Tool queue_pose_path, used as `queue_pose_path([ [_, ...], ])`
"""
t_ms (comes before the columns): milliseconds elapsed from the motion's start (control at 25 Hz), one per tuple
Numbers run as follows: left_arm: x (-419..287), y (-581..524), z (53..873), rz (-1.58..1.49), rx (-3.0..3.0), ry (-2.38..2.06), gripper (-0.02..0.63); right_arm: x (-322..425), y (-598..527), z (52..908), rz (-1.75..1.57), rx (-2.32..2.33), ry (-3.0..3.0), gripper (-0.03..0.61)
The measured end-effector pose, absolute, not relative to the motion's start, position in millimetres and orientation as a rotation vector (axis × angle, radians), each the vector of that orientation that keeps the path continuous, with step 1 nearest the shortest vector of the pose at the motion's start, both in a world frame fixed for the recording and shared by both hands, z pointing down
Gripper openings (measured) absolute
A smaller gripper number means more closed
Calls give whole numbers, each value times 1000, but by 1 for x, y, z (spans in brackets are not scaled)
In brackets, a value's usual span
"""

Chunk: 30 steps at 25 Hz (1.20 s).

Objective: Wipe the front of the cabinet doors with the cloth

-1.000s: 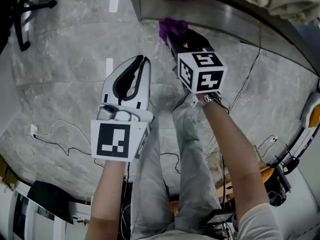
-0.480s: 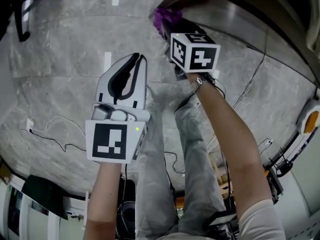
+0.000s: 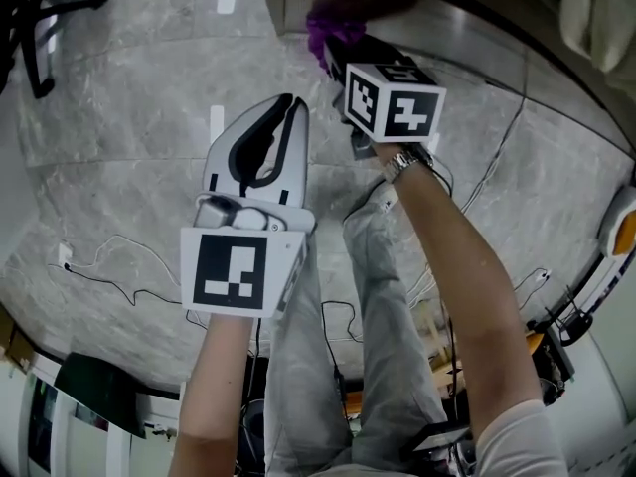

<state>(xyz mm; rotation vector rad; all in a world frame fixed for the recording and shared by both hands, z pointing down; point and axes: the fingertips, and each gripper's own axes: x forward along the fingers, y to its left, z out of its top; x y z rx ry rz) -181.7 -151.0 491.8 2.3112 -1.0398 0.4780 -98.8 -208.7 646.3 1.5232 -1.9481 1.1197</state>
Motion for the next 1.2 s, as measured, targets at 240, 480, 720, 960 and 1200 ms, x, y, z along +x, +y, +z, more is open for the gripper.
queue_pose_path([
  [240,-135,-136,490,493,2338,-973,32,-46,-191,643,1119,1560,-1905,148],
  [480,-90,-123,491,512,2360,-921,32,11,-172,644,1133,1607,-1854,148],
  [720,-54,-115,490,522,2378,-886,32,61,-155,649,1148,1639,-1806,147],
  [960,-30,-109,493,541,2376,-890,32,98,-143,653,1155,1656,-1788,148],
  [1200,-3,-101,501,541,2360,-919,32,136,-131,658,1143,1663,-1775,147],
])
